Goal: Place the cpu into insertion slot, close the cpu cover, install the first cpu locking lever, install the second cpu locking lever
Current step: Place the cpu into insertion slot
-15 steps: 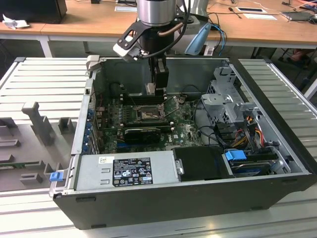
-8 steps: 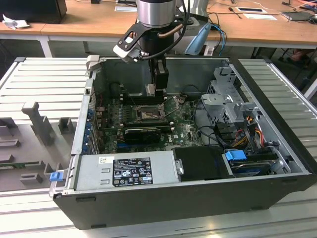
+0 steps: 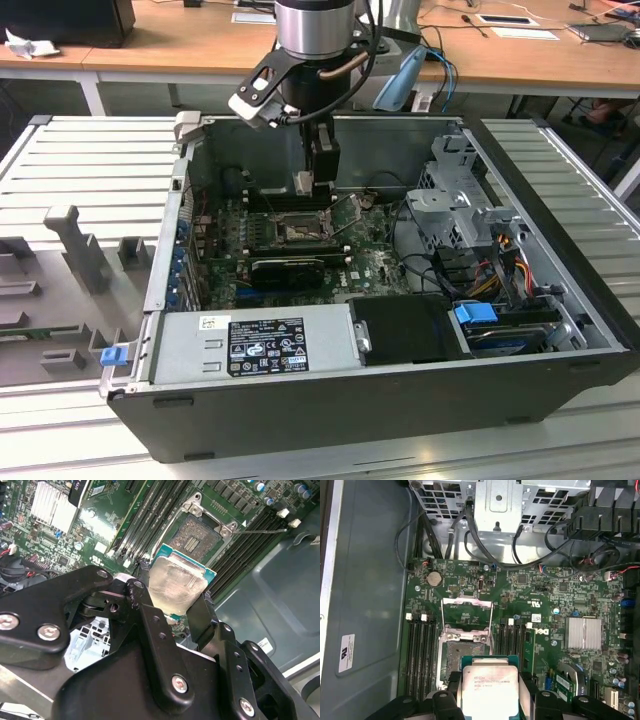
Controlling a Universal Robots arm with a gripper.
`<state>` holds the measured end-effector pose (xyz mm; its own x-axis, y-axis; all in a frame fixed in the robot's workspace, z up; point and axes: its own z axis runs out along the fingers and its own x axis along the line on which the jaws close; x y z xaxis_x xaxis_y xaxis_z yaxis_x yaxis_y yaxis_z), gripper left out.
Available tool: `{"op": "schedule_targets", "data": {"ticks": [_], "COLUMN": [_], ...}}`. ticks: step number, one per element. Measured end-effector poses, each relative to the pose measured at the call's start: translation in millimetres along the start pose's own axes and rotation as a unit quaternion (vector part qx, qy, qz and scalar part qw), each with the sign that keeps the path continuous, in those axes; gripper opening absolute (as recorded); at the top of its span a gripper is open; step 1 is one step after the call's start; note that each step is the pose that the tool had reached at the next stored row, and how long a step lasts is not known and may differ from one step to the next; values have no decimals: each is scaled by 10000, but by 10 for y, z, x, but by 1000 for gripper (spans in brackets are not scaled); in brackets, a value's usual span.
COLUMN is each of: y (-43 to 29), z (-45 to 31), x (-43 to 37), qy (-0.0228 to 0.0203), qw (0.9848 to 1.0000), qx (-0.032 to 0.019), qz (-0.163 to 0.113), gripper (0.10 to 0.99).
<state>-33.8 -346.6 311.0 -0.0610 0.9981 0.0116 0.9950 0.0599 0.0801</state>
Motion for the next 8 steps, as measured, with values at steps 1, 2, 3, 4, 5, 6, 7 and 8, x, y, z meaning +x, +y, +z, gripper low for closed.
{"op": "schedule_targets", "data": {"ticks": [1,2,3,4,5,6,7,8], "y": [0,-1,-1,-1,-1,-2,-2,-2], "z": [2,5,7,11,13,17,20,23], "x": [0,0,0,0,0,0,0,0], "qy": [0,0,0,0,0,0,0,0], "qw": [10000,10000,10000,10000,10000,10000,10000,10000], "qx": [0,0,0,0,0,0,0,0], "qz": [0,0,0,0,0,0,0,0], "gripper": [541,541,541,541,541,541,541,541]}}
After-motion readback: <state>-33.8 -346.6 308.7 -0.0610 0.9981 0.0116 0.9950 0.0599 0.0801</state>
